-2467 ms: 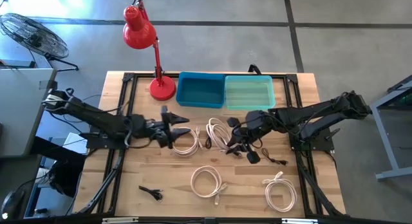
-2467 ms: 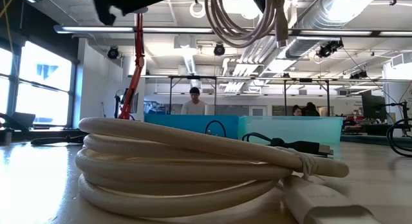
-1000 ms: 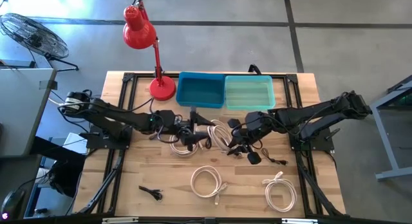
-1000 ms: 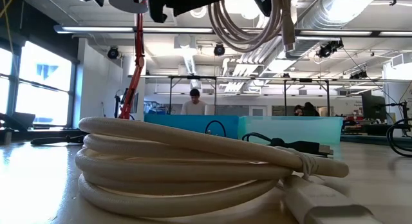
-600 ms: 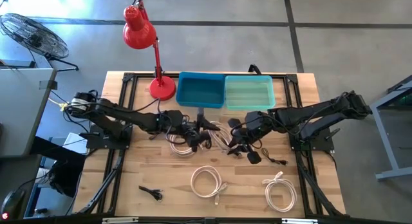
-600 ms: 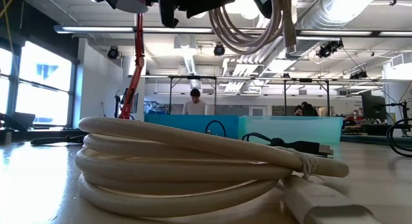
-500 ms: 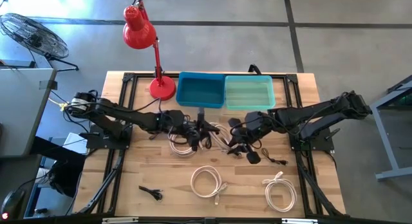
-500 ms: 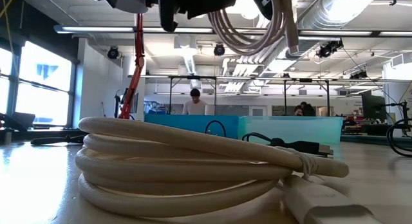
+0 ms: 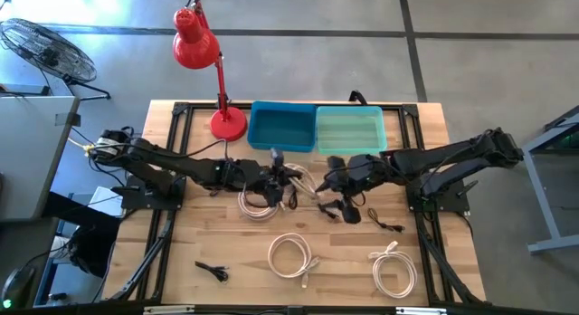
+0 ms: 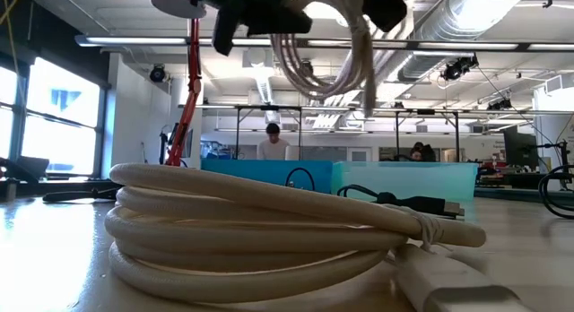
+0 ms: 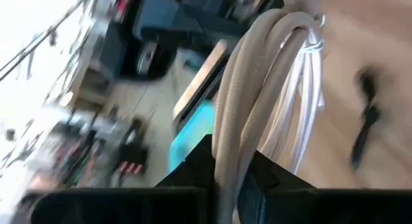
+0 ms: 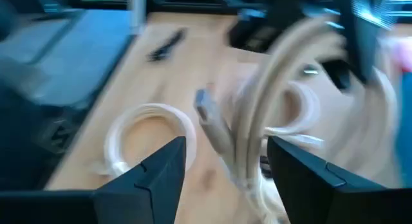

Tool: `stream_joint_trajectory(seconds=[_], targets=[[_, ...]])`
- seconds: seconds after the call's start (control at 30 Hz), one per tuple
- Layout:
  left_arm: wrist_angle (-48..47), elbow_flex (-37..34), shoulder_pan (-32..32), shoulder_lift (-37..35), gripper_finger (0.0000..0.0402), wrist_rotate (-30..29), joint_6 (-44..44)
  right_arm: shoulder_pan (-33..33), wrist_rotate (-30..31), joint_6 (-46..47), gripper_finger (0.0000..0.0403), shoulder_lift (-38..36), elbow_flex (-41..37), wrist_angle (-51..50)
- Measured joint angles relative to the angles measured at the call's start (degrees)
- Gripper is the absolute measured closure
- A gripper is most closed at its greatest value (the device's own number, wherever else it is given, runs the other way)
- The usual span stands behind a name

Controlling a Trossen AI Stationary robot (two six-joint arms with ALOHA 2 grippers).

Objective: Pick & Place USB Port
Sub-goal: Put the brown charger cable into the blue bin

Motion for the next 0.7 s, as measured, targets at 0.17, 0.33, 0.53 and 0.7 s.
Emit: stream_joint_trajectory(seconds=[0.17,0.33,0.53,0.7], targets=[[-6.3,0.0,-0.5,-4.5,0.0375,-19.9,1.7,-1.2,8.3,-0.2,0.0195,-3.9,0.0,-3.6],[-7.0,0.0,3.9,-7.6,0.0375,-30.9,6.9,-2.0,15.5,-0.4,0.0197,-8.0,0.0,-5.4],[-20.2,7.2,15.7,-9.2,0.0375,-25.0,-1.5,-3.0,17.5,-0.4,0.0197,-10.7,0.0,-9.8],[-35.8,17.1,26.3,-4.8,0.0375,-7.2,-11.6,-3.5,18.5,-0.4,0.0197,-10.9,0.0,-11.7]])
